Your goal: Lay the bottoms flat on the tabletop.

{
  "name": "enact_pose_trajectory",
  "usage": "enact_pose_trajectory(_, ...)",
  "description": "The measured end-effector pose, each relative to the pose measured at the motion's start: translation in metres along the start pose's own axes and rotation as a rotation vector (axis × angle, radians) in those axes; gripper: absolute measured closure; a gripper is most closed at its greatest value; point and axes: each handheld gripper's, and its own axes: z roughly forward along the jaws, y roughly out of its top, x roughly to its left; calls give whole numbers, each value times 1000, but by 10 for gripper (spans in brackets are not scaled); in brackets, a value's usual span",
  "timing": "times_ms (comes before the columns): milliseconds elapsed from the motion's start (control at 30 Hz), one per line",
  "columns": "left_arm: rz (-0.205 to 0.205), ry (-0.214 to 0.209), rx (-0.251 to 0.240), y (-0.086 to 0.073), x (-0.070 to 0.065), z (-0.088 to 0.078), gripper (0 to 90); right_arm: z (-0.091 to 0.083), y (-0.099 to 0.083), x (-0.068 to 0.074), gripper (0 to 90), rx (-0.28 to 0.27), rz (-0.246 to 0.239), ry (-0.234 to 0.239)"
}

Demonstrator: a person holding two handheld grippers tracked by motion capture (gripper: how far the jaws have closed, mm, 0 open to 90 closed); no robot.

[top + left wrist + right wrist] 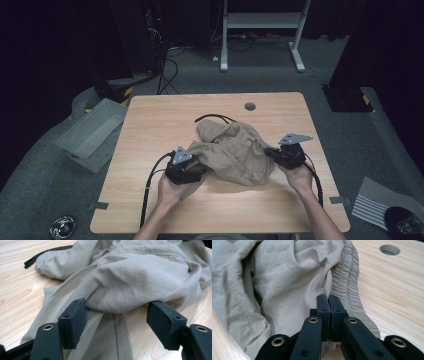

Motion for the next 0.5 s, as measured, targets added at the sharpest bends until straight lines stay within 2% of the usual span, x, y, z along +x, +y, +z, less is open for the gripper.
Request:
enact_pose_trajectory(33, -5, -3, 4, 2, 1, 4, 380, 4, 1, 0, 886, 11, 2, 2)
enact_pose_trajectory(67, -9, -5, 9, 3, 1, 8, 477, 14, 0, -2, 885, 35, 12, 3)
enact_pose_trajectory(133, -16, -15, 22, 5, 3, 15, 640, 17, -1, -3, 885, 44, 13, 1)
enact_pose_trajectory(167, -14, -14, 30, 6, 4, 18, 640, 22, -2, -4, 886, 55, 16, -1)
enact_pose_trajectory(200, -15, -14, 28, 6, 5, 19, 721, 25, -5, -5, 886, 64, 19, -2)
enact_pose_trajectory(233, -24, -15, 23, 6, 7, 19, 845, 25, -8, -7, 886, 72, 22, -8)
enact_pose_trajectory(333, -68, -10, 17, 6, 17, 16, 880, 21, -12, -10, 886, 75, 26, -21)
enact_pose_trajectory(367, -86, -4, 19, 5, 21, 14, 889, 14, -16, -17, 887, 63, 39, -29)
enact_pose_trajectory(433, -105, 5, 23, 4, 27, 12, 890, 12, -16, -18, 887, 59, 45, -32)
enact_pose_trajectory(500, -141, -2, 22, 2, 33, 12, 891, 7, -17, -23, 886, 38, 62, -25)
